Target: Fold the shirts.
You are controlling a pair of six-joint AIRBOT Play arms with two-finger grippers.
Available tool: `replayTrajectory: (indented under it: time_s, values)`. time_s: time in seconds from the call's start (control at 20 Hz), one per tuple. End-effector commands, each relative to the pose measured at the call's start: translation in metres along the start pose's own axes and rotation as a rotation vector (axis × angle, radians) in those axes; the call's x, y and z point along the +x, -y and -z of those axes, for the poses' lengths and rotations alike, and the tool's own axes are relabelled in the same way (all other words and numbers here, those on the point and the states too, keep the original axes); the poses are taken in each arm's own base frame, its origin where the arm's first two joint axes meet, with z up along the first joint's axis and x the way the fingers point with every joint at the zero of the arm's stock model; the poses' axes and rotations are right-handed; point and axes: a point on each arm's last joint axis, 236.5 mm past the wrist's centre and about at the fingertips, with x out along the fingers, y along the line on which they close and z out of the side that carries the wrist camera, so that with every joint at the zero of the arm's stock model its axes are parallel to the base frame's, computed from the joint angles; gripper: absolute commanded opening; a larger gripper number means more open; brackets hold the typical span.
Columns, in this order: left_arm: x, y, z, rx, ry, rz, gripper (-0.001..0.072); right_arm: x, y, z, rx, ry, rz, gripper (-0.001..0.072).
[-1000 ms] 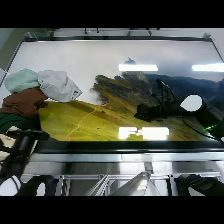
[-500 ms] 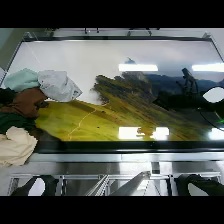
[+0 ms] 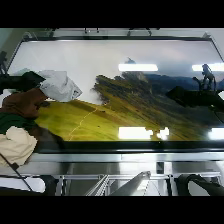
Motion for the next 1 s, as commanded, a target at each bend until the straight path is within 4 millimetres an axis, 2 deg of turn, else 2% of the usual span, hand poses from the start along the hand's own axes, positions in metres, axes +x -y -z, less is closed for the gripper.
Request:
replayTrajectory:
  time_s: [0.0, 0.15, 0.2, 0.25, 0.3, 0.35, 0.4, 0.45, 0.5, 0.55, 0.6, 0.65, 0.7, 0.75, 0.8, 0.85, 0.95]
  values:
    - [0.045, -0.009, 0.007, 0.056, -0.119, 0.003, 0.0662, -0.002, 0.006, -0.010, 0.000, 0.036, 0.013, 0.0434]
    - [0.055, -0.037, 0.032, 0.066, -0.293, -0.117, 0.0661, -0.002, 0.007, -0.012, 0.001, 0.048, 0.017, 0.0434]
    - [0.057, -0.035, 0.034, 0.089, -0.323, -0.118, 0.0661, -0.002, 0.007, -0.012, 0.001, 0.047, 0.017, 0.0434]
    - [0.063, -0.026, 0.031, 0.109, -0.333, -0.102, 0.0619, -0.002, 0.007, -0.013, 0.001, 0.048, 0.017, 0.0433]
    - [0.068, -0.015, 0.030, 0.138, -0.350, -0.088, 0.0408, -0.002, 0.008, -0.013, 0.002, 0.052, 0.017, 0.0433]
    - [0.073, -0.003, 0.031, 0.168, -0.369, -0.073, 0.0244, -0.002, 0.008, -0.014, 0.002, 0.054, 0.018, 0.0431]
    - [0.077, 0.011, 0.033, 0.194, -0.393, -0.053, -0.0004, -0.002, 0.008, -0.014, 0.002, 0.054, 0.018, 0.0426]
    - [0.078, 0.029, 0.032, 0.232, -0.413, -0.028, -0.0002, -0.002, 0.008, -0.014, 0.002, 0.054, 0.018, 0.0422]
    - [0.076, 0.053, 0.031, 0.268, -0.428, 0.008, -0.0002, -0.003, 0.009, -0.015, 0.004, 0.056, 0.019, 0.0325]
    - [0.067, 0.086, 0.026, 0.308, -0.435, 0.068, -0.0002, -0.005, 0.011, -0.016, 0.009, 0.060, 0.022, 0.0104]
    - [0.056, 0.124, 0.020, 0.342, -0.416, 0.145, -0.0002, -0.010, 0.015, -0.019, 0.018, 0.069, 0.026, 0.0017]
    - [0.035, 0.186, 0.007, 0.363, -0.339, 0.293, -0.0002, -0.019, 0.020, -0.022, 0.032, 0.075, 0.030, 0.0018]
    - [0.011, 0.241, 0.004, 0.380, -0.288, 0.442, -0.0002, -0.029, 0.024, -0.026, 0.045, 0.080, 0.032, 0.0017]
    - [-0.021, 0.293, 0.010, 0.431, -0.256, 0.601, -0.0002, -0.040, 0.029, -0.030, 0.044, 0.093, 0.035, 0.0017]
    - [-0.053, 0.336, 0.021, 0.477, -0.242, 0.728, -0.0002, -0.054, 0.034, -0.036, 0.034, 0.117, 0.044, 0.0017]
    - [-0.074, 0.363, 0.032, 0.512, -0.241, 0.781, -0.0001, -0.068, 0.040, -0.042, 0.038, 0.148, 0.055, 0.0017]
    - [-0.085, 0.384, 0.052, 0.561, -0.262, 0.750, -0.0002, -0.091, 0.048, -0.049, 0.057, 0.200, 0.074, 0.0018]
